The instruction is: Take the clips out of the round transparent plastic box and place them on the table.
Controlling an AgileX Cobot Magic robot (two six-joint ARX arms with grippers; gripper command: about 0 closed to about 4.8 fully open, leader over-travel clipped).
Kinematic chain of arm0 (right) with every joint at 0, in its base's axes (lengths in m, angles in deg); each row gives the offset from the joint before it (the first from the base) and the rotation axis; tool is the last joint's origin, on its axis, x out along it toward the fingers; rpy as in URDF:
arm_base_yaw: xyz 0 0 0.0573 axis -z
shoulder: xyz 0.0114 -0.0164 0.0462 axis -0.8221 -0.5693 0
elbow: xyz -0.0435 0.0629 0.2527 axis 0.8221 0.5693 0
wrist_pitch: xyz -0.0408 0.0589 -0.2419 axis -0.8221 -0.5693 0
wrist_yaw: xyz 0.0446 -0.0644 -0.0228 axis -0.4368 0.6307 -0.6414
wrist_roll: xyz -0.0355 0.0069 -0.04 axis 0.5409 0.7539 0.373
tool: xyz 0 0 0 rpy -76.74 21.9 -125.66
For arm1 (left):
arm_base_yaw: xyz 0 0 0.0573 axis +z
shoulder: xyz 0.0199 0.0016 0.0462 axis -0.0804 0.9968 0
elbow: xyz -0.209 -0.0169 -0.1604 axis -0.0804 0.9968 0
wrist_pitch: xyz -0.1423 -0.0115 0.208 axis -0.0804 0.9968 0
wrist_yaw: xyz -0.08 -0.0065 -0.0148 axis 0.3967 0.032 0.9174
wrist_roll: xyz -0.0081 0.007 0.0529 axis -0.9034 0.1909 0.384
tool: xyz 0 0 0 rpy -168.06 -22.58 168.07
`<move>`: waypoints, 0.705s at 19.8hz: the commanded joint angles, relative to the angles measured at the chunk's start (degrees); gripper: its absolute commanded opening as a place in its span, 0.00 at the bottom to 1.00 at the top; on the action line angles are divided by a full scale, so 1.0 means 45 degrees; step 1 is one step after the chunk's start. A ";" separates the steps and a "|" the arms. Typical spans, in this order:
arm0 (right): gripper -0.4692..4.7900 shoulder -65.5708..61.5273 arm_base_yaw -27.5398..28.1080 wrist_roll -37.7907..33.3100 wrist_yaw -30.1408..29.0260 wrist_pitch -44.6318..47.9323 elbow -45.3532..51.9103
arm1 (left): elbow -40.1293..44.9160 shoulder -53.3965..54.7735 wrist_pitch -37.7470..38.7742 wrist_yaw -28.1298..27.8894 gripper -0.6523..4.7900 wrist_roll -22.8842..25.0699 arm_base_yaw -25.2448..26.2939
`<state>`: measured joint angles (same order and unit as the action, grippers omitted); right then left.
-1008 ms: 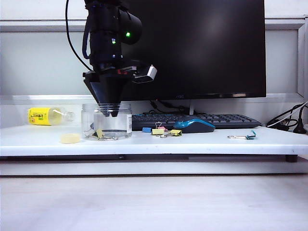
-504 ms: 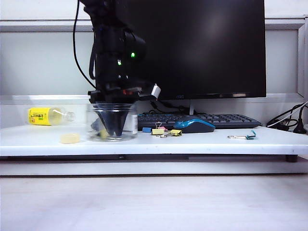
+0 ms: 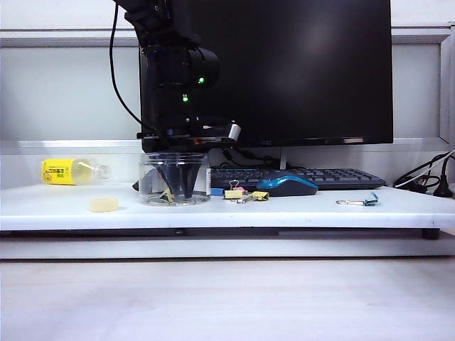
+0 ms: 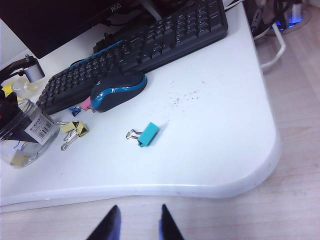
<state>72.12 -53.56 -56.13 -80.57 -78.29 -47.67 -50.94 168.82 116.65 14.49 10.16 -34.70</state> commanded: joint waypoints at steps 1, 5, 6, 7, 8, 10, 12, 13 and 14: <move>0.29 -0.0005 0.0010 0.0049 0.0019 0.0058 -0.0029 | -0.0481 -0.0034 0.0903 -0.0151 0.41 0.0107 -0.0010; 0.29 -0.0005 0.0010 0.0044 0.0015 0.0058 -0.0029 | -0.1156 -0.0597 0.1472 -0.0121 0.40 -0.0136 -0.0010; 0.29 -0.0005 0.0010 0.0044 0.0015 0.0058 -0.0029 | -0.1185 -0.0758 0.1656 -0.0126 0.40 -0.0355 -0.0010; 0.29 -0.0005 0.0010 0.0044 0.0010 0.0058 -0.0029 | -0.1239 -0.0821 0.1914 -0.0214 0.41 -0.0695 -0.0010; 0.29 -0.0005 0.0010 0.0044 0.0015 0.0053 -0.0029 | -0.1273 -0.0821 0.2263 -0.0262 0.41 -0.1010 -0.0005; 0.29 -0.0005 0.0005 0.0039 0.0010 0.0058 -0.0029 | -0.1248 -0.0792 0.2424 -0.0355 0.41 -0.1642 0.0078; 0.29 -0.0005 0.0005 0.0039 0.0005 0.0058 -0.0029 | -0.1229 -0.0792 0.2463 0.0063 0.42 -0.2006 0.0078; 0.29 -0.0005 0.0005 0.0034 -0.0005 0.0058 -0.0029 | -0.1229 -0.0792 0.2487 0.0403 0.42 -0.2011 0.0078; 0.29 -0.0005 0.0005 0.0034 -0.0005 0.0053 -0.0029 | -0.1229 -0.0792 0.2492 0.0646 0.42 -0.2137 0.0078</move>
<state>72.12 -53.54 -56.13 -80.51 -78.31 -47.67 -56.28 165.65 127.58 15.41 1.49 -34.28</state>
